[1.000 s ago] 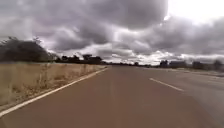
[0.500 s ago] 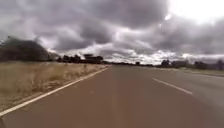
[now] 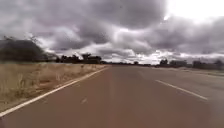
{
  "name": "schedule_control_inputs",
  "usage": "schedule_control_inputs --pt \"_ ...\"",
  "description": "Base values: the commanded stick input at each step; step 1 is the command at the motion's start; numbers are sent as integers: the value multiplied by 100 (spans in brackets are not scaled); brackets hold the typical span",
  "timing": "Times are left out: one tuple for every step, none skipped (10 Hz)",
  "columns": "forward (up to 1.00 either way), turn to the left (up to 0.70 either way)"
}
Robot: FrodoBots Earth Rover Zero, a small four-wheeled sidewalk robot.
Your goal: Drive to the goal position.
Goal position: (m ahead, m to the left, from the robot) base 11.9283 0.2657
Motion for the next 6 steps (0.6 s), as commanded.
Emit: schedule_control_inputs --pt "85 -22" --pt "85 -5" --pt "85 4" --pt "85 4" --pt "85 4" --pt "85 4"
